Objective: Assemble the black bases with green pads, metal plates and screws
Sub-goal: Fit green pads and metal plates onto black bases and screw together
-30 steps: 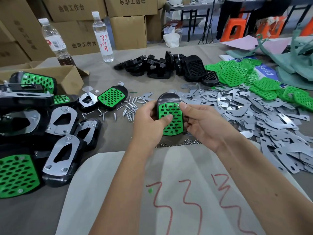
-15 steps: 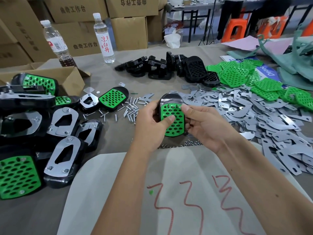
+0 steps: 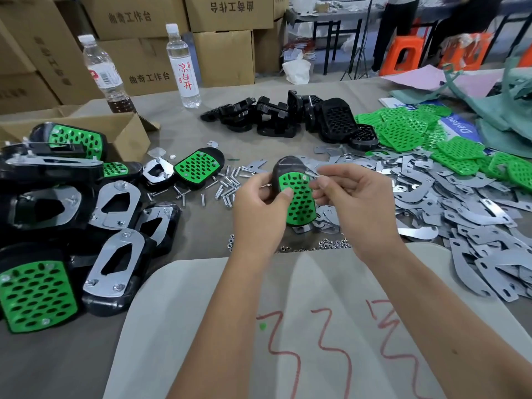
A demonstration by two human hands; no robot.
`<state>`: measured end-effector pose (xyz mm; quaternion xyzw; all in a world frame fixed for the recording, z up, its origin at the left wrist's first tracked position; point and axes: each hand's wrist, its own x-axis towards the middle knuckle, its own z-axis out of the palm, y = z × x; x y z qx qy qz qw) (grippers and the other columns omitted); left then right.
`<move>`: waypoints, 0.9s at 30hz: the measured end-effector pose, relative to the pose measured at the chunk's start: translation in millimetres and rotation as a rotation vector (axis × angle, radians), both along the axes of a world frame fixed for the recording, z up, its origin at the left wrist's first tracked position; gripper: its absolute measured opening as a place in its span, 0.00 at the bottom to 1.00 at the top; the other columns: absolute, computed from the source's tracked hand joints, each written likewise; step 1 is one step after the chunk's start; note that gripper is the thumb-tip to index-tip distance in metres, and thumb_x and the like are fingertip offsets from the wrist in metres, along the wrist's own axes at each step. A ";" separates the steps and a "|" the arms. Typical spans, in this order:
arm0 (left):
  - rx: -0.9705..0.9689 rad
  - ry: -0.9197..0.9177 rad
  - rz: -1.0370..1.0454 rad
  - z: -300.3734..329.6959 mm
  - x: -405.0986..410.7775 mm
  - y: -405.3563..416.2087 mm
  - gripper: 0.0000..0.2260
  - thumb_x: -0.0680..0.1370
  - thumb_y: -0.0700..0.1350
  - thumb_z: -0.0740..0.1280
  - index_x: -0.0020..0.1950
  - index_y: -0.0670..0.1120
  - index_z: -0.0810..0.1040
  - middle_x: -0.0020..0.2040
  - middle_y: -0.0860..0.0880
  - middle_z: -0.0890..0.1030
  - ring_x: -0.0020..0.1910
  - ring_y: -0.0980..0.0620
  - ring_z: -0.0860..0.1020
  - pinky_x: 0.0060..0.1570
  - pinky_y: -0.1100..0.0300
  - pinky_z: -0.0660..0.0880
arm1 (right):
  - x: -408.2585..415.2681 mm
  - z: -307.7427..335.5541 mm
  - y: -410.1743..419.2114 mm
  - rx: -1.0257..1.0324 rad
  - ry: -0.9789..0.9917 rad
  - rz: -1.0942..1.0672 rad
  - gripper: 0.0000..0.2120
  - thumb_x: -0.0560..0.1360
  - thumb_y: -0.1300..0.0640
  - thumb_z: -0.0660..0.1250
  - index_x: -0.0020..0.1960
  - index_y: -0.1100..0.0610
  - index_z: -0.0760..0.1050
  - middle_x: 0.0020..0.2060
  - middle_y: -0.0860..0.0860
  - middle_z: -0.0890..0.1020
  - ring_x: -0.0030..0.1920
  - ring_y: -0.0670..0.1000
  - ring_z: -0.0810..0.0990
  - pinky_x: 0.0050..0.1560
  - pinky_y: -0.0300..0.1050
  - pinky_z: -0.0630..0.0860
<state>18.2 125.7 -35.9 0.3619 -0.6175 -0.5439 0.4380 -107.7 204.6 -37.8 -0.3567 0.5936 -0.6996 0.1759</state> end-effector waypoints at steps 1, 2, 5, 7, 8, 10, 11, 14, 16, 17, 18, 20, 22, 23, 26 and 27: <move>-0.052 -0.022 -0.012 0.9 -1.2 2.2 0.10 0.79 0.33 0.70 0.59 0.43 0.82 0.48 0.48 0.88 0.48 0.51 0.86 0.53 0.49 0.83 | 3.8 1.4 0.1 -0.016 0.046 0.029 0.09 0.79 0.68 0.70 0.49 0.56 0.84 0.38 0.53 0.88 0.37 0.51 0.85 0.41 0.41 0.82; -0.105 -0.036 -0.017 1.6 -2.2 4.0 0.11 0.79 0.33 0.70 0.59 0.43 0.82 0.48 0.49 0.88 0.48 0.52 0.86 0.53 0.50 0.83 | 6.6 2.2 0.1 -0.019 0.086 0.042 0.09 0.78 0.68 0.70 0.48 0.55 0.84 0.38 0.53 0.88 0.36 0.52 0.85 0.41 0.42 0.82; -0.191 -0.046 -0.005 2.1 -3.3 5.5 0.13 0.77 0.31 0.70 0.59 0.43 0.82 0.48 0.50 0.88 0.48 0.55 0.86 0.53 0.50 0.83 | 3.8 3.3 0.6 -0.014 0.140 0.039 0.11 0.78 0.69 0.70 0.46 0.54 0.84 0.37 0.52 0.87 0.35 0.52 0.85 0.40 0.41 0.81; -0.209 -0.060 -0.011 2.1 -3.2 6.6 0.15 0.77 0.31 0.70 0.60 0.45 0.82 0.48 0.51 0.87 0.48 0.55 0.86 0.54 0.49 0.83 | 3.9 3.4 1.4 -0.034 0.137 0.062 0.11 0.78 0.69 0.69 0.47 0.55 0.84 0.37 0.53 0.87 0.36 0.52 0.85 0.41 0.42 0.81; -0.215 -0.066 -0.019 1.9 -3.7 7.4 0.15 0.77 0.31 0.70 0.60 0.45 0.82 0.48 0.51 0.87 0.49 0.55 0.86 0.54 0.48 0.83 | 4.7 3.7 1.8 -0.040 0.142 0.064 0.10 0.78 0.69 0.69 0.47 0.55 0.85 0.37 0.53 0.87 0.36 0.53 0.85 0.41 0.42 0.82; -0.231 -0.068 -0.033 1.2 -5.0 8.7 0.15 0.76 0.31 0.70 0.59 0.45 0.82 0.48 0.51 0.88 0.48 0.56 0.86 0.53 0.48 0.83 | 5.8 4.5 2.1 -0.035 0.188 0.024 0.11 0.78 0.68 0.69 0.47 0.54 0.85 0.37 0.52 0.87 0.36 0.54 0.85 0.41 0.45 0.83; -0.242 -0.069 -0.035 0.8 -5.6 9.3 0.15 0.76 0.31 0.70 0.59 0.45 0.82 0.48 0.51 0.87 0.48 0.56 0.86 0.53 0.48 0.83 | 5.9 3.8 2.3 -0.027 0.220 -0.017 0.11 0.78 0.68 0.70 0.46 0.52 0.85 0.36 0.51 0.87 0.35 0.53 0.85 0.41 0.46 0.84; -0.294 -0.104 -0.009 -1.1 -8.1 11.1 0.15 0.76 0.32 0.71 0.58 0.47 0.82 0.47 0.54 0.87 0.48 0.57 0.85 0.53 0.49 0.83 | 8.1 2.3 3.1 0.002 0.390 -0.146 0.10 0.78 0.66 0.70 0.46 0.52 0.83 0.34 0.48 0.85 0.34 0.48 0.85 0.40 0.50 0.84; -0.335 -0.128 0.018 -2.4 -8.3 12.7 0.15 0.75 0.35 0.71 0.58 0.49 0.82 0.46 0.56 0.86 0.47 0.58 0.85 0.53 0.50 0.82 | 13.0 2.2 3.4 0.037 0.542 -0.195 0.06 0.78 0.65 0.69 0.47 0.55 0.83 0.33 0.48 0.84 0.34 0.49 0.84 0.40 0.52 0.83; -0.354 -0.133 0.024 -2.3 -7.8 13.3 0.15 0.74 0.37 0.70 0.58 0.50 0.82 0.46 0.56 0.86 0.47 0.58 0.84 0.52 0.51 0.82 | 13.5 0.5 2.6 0.046 0.527 -0.201 0.06 0.78 0.65 0.69 0.46 0.57 0.83 0.33 0.48 0.84 0.34 0.49 0.84 0.38 0.51 0.82; -0.377 -0.144 0.026 -2.2 -7.3 13.4 0.15 0.74 0.37 0.70 0.59 0.50 0.82 0.46 0.56 0.86 0.48 0.58 0.84 0.53 0.51 0.82 | 12.9 -0.3 1.2 0.045 0.397 -0.174 0.07 0.78 0.66 0.69 0.45 0.58 0.83 0.32 0.49 0.85 0.33 0.49 0.84 0.36 0.47 0.82; -0.434 -0.182 0.024 -1.5 -6.2 12.2 0.16 0.75 0.36 0.72 0.60 0.49 0.81 0.48 0.54 0.86 0.49 0.55 0.84 0.54 0.49 0.81 | 11.7 4.3 1.1 0.032 0.017 -0.050 0.08 0.79 0.68 0.69 0.44 0.58 0.82 0.32 0.53 0.86 0.31 0.50 0.83 0.34 0.42 0.79; -0.456 -0.184 0.027 -0.1 -5.1 10.5 0.16 0.75 0.37 0.72 0.61 0.49 0.82 0.48 0.54 0.86 0.49 0.54 0.85 0.53 0.49 0.81 | 9.2 7.6 2.3 0.028 -0.056 0.018 0.09 0.79 0.68 0.69 0.44 0.58 0.82 0.33 0.55 0.86 0.31 0.50 0.82 0.33 0.41 0.79; -0.459 -0.179 0.031 0.5 -5.3 10.5 0.15 0.74 0.38 0.71 0.60 0.49 0.82 0.47 0.55 0.86 0.48 0.54 0.85 0.52 0.49 0.82 | 7.4 7.4 4.2 0.033 0.050 -0.004 0.08 0.79 0.68 0.70 0.44 0.58 0.82 0.33 0.54 0.85 0.31 0.50 0.82 0.33 0.42 0.79; -0.476 -0.202 0.027 0.9 -4.5 12.1 0.13 0.74 0.41 0.67 0.57 0.50 0.82 0.44 0.54 0.86 0.46 0.51 0.85 0.49 0.47 0.82 | 9.6 6.3 5.1 0.047 0.590 -0.147 0.05 0.78 0.66 0.70 0.45 0.59 0.82 0.34 0.50 0.84 0.33 0.50 0.83 0.38 0.51 0.81; -0.459 -0.189 0.014 0.8 -4.5 12.8 0.13 0.74 0.40 0.66 0.57 0.50 0.81 0.44 0.54 0.86 0.46 0.51 0.85 0.49 0.46 0.82 | 10.7 4.0 4.0 0.048 0.693 -0.181 0.05 0.78 0.65 0.69 0.45 0.59 0.82 0.34 0.50 0.84 0.35 0.52 0.83 0.39 0.53 0.81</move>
